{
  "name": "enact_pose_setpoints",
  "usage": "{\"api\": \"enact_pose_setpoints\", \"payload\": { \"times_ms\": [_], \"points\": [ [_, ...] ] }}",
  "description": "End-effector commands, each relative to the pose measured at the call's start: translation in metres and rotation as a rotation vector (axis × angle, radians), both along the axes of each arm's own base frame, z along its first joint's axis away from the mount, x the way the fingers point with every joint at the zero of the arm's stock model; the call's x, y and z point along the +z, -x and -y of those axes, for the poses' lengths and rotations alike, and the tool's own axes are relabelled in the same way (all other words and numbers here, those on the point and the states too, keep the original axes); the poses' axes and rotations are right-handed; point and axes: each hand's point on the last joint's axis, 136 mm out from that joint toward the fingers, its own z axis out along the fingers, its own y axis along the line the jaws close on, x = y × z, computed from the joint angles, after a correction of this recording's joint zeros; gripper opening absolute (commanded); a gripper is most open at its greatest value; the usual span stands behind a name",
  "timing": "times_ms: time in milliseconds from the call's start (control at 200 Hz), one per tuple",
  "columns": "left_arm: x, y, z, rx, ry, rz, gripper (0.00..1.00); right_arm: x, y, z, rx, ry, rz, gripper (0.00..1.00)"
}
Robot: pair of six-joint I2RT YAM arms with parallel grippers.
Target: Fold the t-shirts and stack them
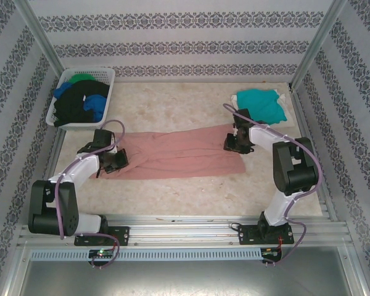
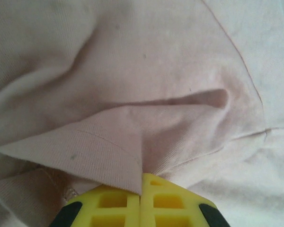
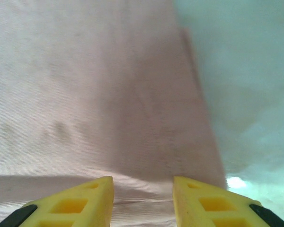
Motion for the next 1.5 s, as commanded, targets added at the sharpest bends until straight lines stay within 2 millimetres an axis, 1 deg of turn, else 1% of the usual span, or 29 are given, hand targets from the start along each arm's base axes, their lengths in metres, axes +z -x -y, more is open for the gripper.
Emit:
{"api": "enact_pose_setpoints", "payload": {
  "times_ms": [0, 115, 175, 225, 260, 330, 380, 425, 470, 540, 599, 649, 744, 839, 904, 944, 989, 1079, 1149, 1219, 1274, 1369, 1499],
  "points": [
    [0.008, 0.022, 0.007, 0.000, 0.035, -0.023, 0.00, 0.008, 0.003, 0.010, -0.005, 0.007, 0.026, 0.40],
    [0.029, 0.034, 0.002, 0.050, 0.033, 0.023, 0.00, 0.013, 0.004, 0.008, 0.005, -0.008, 0.040, 0.40],
    [0.035, 0.041, 0.002, 0.079, 0.043, 0.039, 0.00, 0.013, 0.002, 0.005, 0.008, -0.015, 0.044, 0.40],
    [0.036, 0.046, 0.002, 0.110, 0.055, 0.042, 0.00, 0.013, 0.001, 0.002, 0.016, -0.021, 0.048, 0.40],
    [0.034, 0.047, 0.006, 0.110, 0.082, 0.051, 0.00, 0.013, 0.000, 0.000, 0.019, -0.022, 0.049, 0.40],
    [0.025, 0.050, 0.014, 0.114, 0.120, 0.033, 0.00, 0.012, -0.003, -0.003, 0.028, -0.023, 0.050, 0.40],
    [0.017, 0.052, 0.021, 0.107, 0.149, 0.012, 0.08, 0.012, -0.004, -0.006, 0.034, -0.024, 0.049, 0.40],
    [0.013, 0.054, 0.025, 0.104, 0.163, -0.008, 0.19, 0.013, -0.005, -0.009, 0.043, -0.025, 0.050, 0.40],
    [0.009, 0.056, 0.030, 0.094, 0.182, -0.016, 0.24, 0.014, -0.005, -0.011, 0.049, -0.024, 0.050, 0.40],
    [0.013, 0.055, 0.036, 0.084, 0.219, 0.000, 0.38, 0.019, -0.005, -0.015, 0.063, -0.022, 0.059, 0.40],
    [0.022, 0.053, 0.041, 0.075, 0.255, 0.028, 0.40, 0.024, -0.007, -0.018, 0.065, -0.021, 0.075, 0.40],
    [0.032, 0.051, 0.045, 0.065, 0.282, 0.055, 0.43, 0.028, -0.009, -0.024, 0.071, -0.022, 0.088, 0.40],
    [0.051, 0.046, 0.047, 0.047, 0.299, 0.101, 0.47, 0.034, -0.011, -0.054, 0.143, -0.026, 0.109, 0.40],
    [0.062, 0.038, 0.045, 0.030, 0.273, 0.129, 0.49, 0.039, -0.016, -0.079, 0.192, -0.005, 0.127, 0.41],
    [0.067, 0.027, 0.039, 0.027, 0.224, 0.136, 0.50, 0.038, -0.021, -0.095, 0.212, -0.023, 0.135, 0.41],
    [0.070, 0.016, 0.035, 0.024, 0.188, 0.145, 0.50, 0.036, -0.022, -0.104, 0.228, -0.031, 0.129, 0.40],
    [0.069, 0.004, 0.029, 0.026, 0.141, 0.136, 0.50, 0.031, -0.023, -0.108, 0.238, -0.019, 0.115, 0.41],
    [0.056, -0.021, 0.018, 0.025, 0.056, 0.112, 0.49, 0.017, -0.025, -0.108, 0.242, 0.017, 0.088, 0.41],
    [0.034, -0.037, 0.008, 0.050, 0.026, 0.064, 0.46, 0.003, -0.025, -0.102, 0.226, 0.011, 0.042, 0.41],
    [0.012, -0.041, 0.006, 0.067, 0.060, 0.013, 0.43, -0.006, -0.022, -0.093, 0.203, 0.018, 0.010, 0.41],
    [-0.004, -0.037, 0.004, 0.077, 0.066, -0.016, 0.43, -0.009, -0.020, -0.086, 0.184, 0.023, 0.002, 0.41],
    [-0.024, -0.020, -0.003, 0.106, 0.040, -0.062, 0.43, -0.015, -0.016, -0.071, 0.142, 0.020, -0.026, 0.41],
    [-0.038, 0.004, -0.016, 0.158, 0.026, -0.106, 0.43, -0.024, -0.011, -0.051, 0.097, 0.029, -0.058, 0.41]
  ]
}}
